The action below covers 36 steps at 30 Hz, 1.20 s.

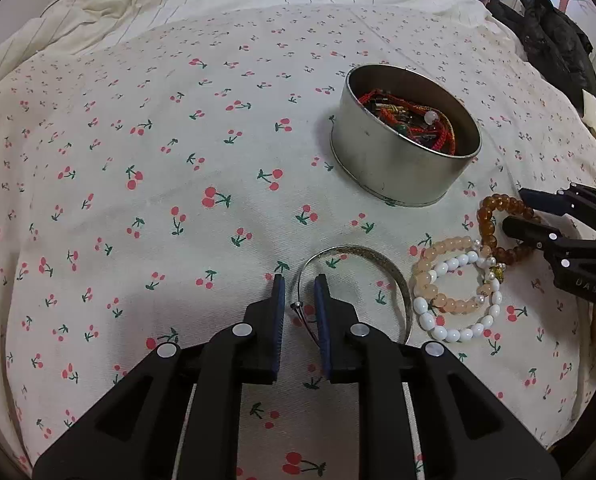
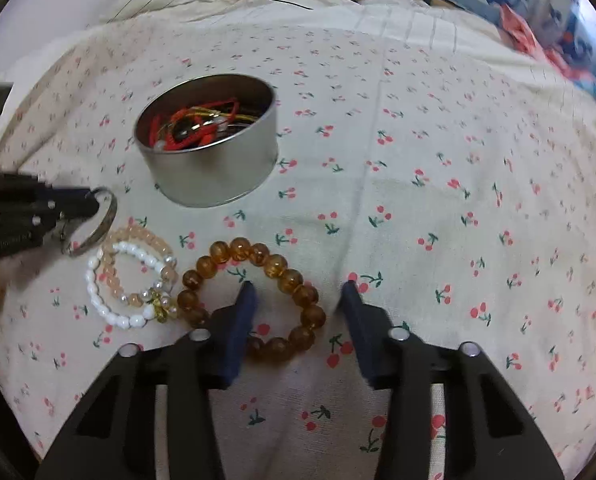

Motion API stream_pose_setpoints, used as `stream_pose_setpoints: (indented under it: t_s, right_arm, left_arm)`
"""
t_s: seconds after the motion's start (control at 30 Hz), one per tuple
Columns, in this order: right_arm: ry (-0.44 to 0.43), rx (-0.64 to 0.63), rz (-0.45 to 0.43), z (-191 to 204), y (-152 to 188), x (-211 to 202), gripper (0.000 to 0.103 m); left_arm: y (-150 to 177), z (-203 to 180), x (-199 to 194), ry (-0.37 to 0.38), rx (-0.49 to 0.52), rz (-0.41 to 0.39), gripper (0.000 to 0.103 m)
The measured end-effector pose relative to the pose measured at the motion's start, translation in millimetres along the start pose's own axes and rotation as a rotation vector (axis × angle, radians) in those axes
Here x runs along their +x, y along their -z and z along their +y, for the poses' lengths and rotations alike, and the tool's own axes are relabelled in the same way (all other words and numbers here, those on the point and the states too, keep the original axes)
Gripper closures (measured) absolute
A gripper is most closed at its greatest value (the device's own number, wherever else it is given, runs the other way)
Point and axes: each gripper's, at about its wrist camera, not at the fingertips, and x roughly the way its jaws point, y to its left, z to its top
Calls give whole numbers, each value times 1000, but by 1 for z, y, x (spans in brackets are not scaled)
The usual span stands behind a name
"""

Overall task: Organize jewelry
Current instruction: 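Grasp the silver bangle with the left tool while the right tool grasps the amber bead bracelet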

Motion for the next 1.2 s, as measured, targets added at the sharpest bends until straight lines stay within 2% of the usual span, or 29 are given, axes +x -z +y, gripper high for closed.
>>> stream_pose_setpoints:
  t_s: [0.03,0.27,0.3,0.33,0.37,0.5,0.6,0.67,0.7,0.9,1.2]
  right_arm:
    - [24,-7,-6,1,-1,-3,91]
    - [10,13,-82,-1,-6,-16,90]
    - [9,15,-83,-1,-6,-15,88]
    - [2,17,-64,-2,-6,-12,69]
    - [6,19,-46,-2,-5,-8,56]
    - [28,-14,-12,5,-2,2,56]
    - [30,-21,-9,7,-2,2,66]
    - [64,-41,-18,9,-3,1,88]
    - [72,-47,-25,10,-4,-2,91]
    - [77,-42,-73,9,-7,-14,91]
    - [69,-39,-77,10,-7,-15,91]
  left_arm:
    - [0,1,0,1,-2,1,88]
    - [0,-1,2,-11,5,-4,83]
    - [0,-1,1,-10,4,-4,83]
    - [0,-1,2,-8,2,-4,82]
    - [0,-2,2,-11,2,-5,81]
    - [0,-4,2,-19,8,-7,73]
    - [0,-4,2,-26,12,-9,67]
    - [1,-5,2,-48,19,-13,60]
    - [1,-4,2,-58,17,-14,54]
    - [2,0,3,-69,0,-14,47]
    - [4,-4,3,-82,23,-28,48]
